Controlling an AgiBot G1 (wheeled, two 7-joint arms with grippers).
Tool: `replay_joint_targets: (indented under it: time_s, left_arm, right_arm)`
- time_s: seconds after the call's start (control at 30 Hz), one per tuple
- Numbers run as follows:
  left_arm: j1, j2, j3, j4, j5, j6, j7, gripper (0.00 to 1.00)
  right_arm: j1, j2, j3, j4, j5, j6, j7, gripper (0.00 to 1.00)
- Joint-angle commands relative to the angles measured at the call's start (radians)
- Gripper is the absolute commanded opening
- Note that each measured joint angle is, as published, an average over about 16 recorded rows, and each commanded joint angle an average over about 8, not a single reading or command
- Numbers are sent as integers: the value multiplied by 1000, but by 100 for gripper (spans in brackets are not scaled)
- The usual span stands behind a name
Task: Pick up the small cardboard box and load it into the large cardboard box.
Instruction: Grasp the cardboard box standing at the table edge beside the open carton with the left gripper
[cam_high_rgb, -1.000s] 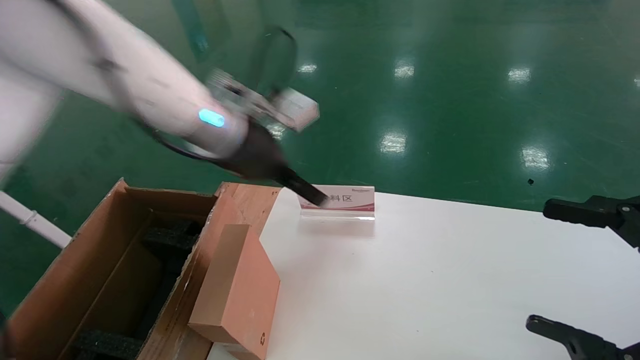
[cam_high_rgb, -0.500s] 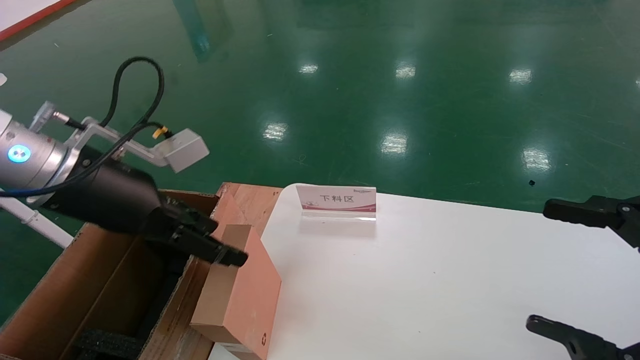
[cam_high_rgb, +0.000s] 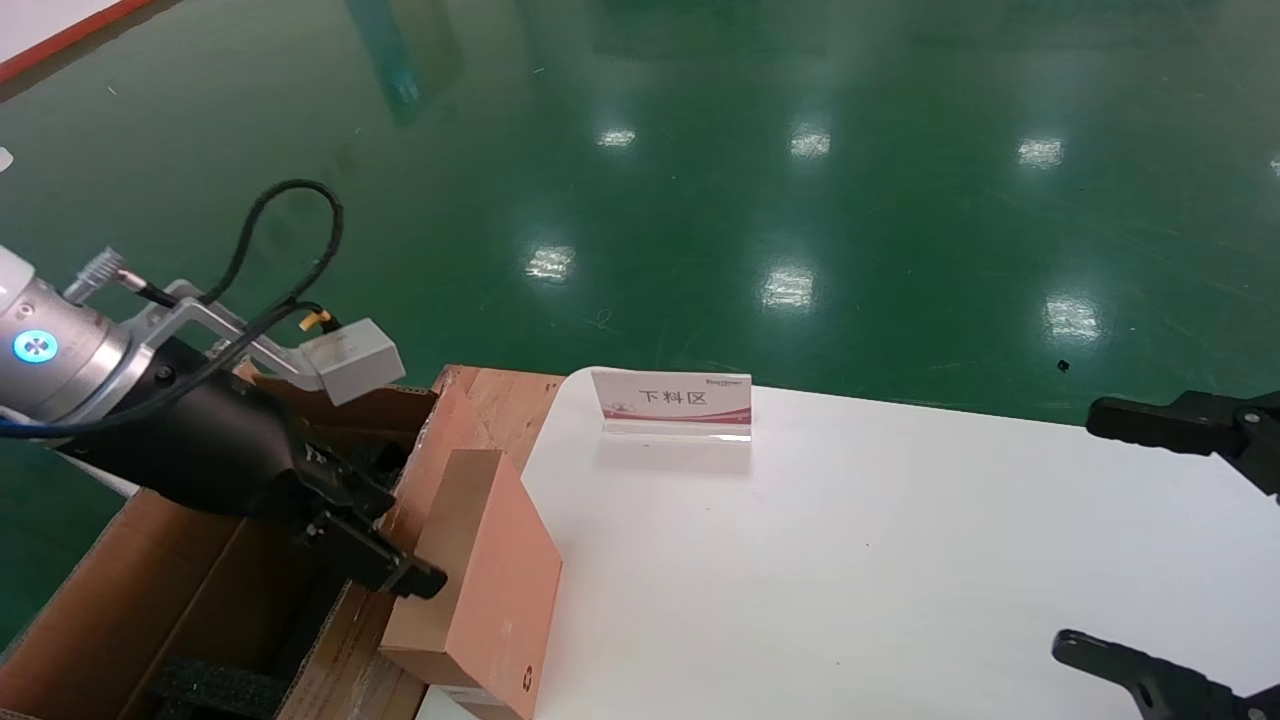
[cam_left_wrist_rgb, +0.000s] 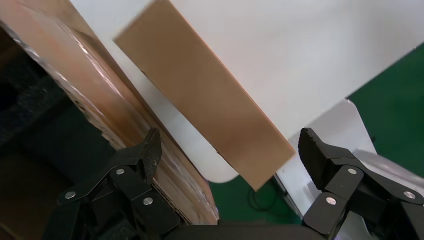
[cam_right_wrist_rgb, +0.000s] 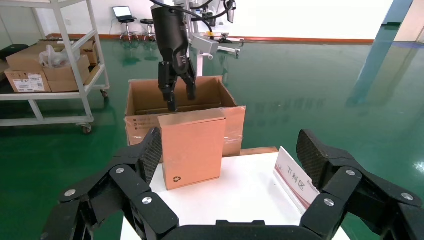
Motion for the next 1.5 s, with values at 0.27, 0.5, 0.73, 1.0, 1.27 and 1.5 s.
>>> replay_joint_targets:
  time_s: [0.27,0.5,0.73,1.0,1.27,1.5]
  left_arm:
    - [-81,99,169,0,-28,-9,-46,100]
    - [-107,161,263,0,-40,-27,-93,100]
    - [-107,194,304,0,-54,-58,-129,100]
    - [-78,217,326,0,-37,-109,-154,100]
    - [-39,223,342,0,2,-170,-167,100]
    - [-26,228,356,-1,64,-214,-183,100]
  right_arm:
    - [0,0,-1,0,0,0,0,100]
    - [0,0,-1,0,1,0,-1,100]
    - [0,1,-1,0,1,1,-1,100]
    - [0,1,-2,0,1,1,-1,100]
    - [1,1,-2,0,2,1,-1,100]
    - [1,1,-3,0,2,1,-1,100]
